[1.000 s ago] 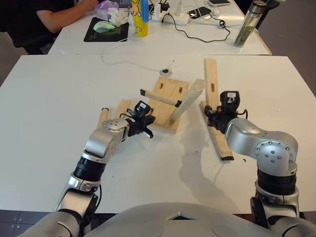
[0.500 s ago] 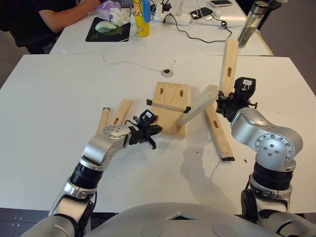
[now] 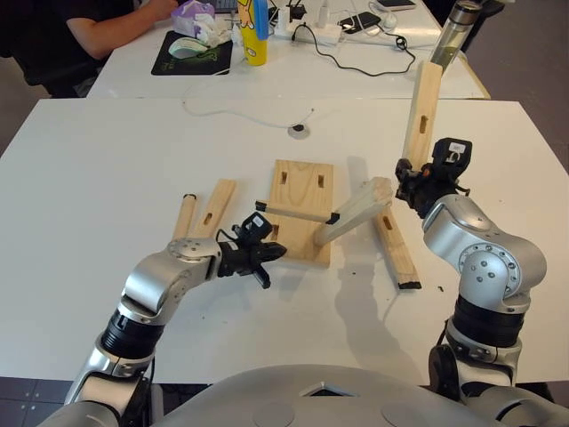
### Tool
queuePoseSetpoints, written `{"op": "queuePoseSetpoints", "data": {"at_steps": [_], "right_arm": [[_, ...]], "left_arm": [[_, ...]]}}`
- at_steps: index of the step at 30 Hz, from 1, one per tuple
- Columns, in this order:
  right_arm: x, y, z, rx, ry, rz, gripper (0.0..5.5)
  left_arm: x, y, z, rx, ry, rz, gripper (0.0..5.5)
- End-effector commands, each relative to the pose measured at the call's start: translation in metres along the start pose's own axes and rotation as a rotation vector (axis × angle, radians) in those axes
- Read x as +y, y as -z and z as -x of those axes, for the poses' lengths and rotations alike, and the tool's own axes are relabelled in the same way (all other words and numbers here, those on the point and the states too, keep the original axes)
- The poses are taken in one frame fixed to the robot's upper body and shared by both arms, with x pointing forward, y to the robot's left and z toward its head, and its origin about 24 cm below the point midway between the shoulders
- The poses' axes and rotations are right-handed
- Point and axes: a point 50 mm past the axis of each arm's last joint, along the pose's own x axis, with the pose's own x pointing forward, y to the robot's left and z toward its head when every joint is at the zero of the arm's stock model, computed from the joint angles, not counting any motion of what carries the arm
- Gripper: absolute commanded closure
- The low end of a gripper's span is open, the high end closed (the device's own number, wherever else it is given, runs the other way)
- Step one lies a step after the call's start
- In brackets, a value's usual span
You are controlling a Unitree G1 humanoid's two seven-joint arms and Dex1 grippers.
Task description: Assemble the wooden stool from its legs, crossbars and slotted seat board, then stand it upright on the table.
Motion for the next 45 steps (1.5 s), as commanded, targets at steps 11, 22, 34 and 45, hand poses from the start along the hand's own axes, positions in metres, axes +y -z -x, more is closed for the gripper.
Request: {"op": "queuePoseSetpoints", "data": {"at_steps": [11, 22, 34, 45], "right_arm": [[-0.005, -0.069, -0.002, -0.360, -0.571, -0.179, 3.42], [0.055, -0.118, 0.066, -0.257, -1.527, -0.232, 3.42], [0.049, -0.094, 0.074, 0.015, -1.695, -0.190, 3.42], [0.049, -0.084, 0.074, 0.128, -1.723, -0.058, 3.42]], "left_arm": [[0.001, -0.081, 0.141, -0.353, 0.300, -0.109, 3.42], [0.029, -0.162, 0.174, -0.787, 0.271, -0.055, 1.75], [0.010, -0.178, 0.160, -0.745, 0.602, 0.001, 0.10], [-0.001, -0.180, 0.155, -0.655, 0.651, -0.003, 0.10]]}}
